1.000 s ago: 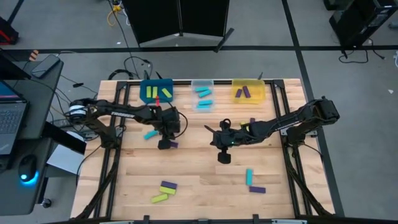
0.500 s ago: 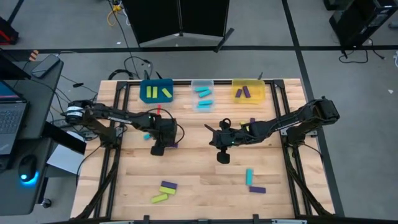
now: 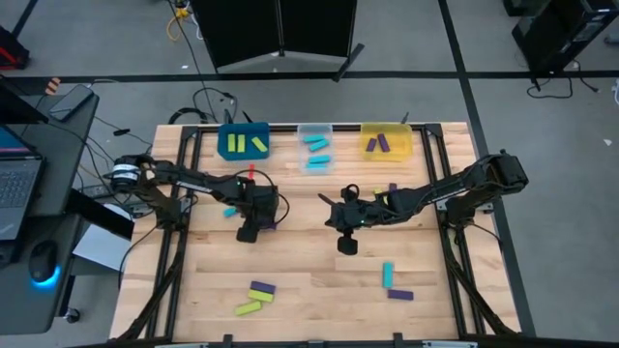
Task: Sort blocks
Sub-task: Put the violet block into the yellow bin
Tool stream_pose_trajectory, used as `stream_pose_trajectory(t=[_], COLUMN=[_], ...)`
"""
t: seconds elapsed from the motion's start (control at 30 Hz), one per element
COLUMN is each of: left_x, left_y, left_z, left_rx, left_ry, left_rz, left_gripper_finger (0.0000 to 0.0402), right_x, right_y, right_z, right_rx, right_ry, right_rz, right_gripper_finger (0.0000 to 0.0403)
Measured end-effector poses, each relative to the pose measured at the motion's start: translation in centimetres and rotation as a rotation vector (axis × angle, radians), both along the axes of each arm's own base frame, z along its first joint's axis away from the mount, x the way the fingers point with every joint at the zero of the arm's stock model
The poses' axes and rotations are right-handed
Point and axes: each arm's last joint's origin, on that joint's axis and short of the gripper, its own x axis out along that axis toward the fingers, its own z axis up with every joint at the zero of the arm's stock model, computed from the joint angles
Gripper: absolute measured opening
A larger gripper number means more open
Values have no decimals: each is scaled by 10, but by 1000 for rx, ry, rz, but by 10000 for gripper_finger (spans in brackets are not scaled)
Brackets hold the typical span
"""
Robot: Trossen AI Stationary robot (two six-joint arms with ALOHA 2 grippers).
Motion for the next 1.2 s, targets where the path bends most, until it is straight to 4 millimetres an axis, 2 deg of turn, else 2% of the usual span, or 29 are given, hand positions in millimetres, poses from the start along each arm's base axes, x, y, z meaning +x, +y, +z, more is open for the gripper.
stream_pose_trajectory(t=[0.1,0.3,0.5,0.63,0.73,0.9,1.1,1.2], left_x=[1,2,2,8,15,29,38,42], left_y=[0,0,-4,-5,-7,-8,2,6], left_z=[-4,-3,0,10,24,34,47,54], left_rx=[6,9,39,33,-79,-380,-663,-745], left_ry=[17,14,-7,-136,-268,-424,-515,-546], left_rz=[4,23,-9,1,-11,-39,35,80], left_gripper_finger=[181,107,104,104,104,104,104,104], right_x=[0,0,-3,-3,-2,2,11,15], right_y=[0,0,1,1,3,10,22,27], right_z=[0,0,-2,-1,-2,3,24,38], right_rx=[-1,-1,-7,12,-11,-106,-268,-314], right_ry=[2,2,38,30,21,-48,-143,-182], right_rz=[1,2,2,-34,-19,64,128,148], right_gripper_finger=[21,21,21,21,25,52,114,141])
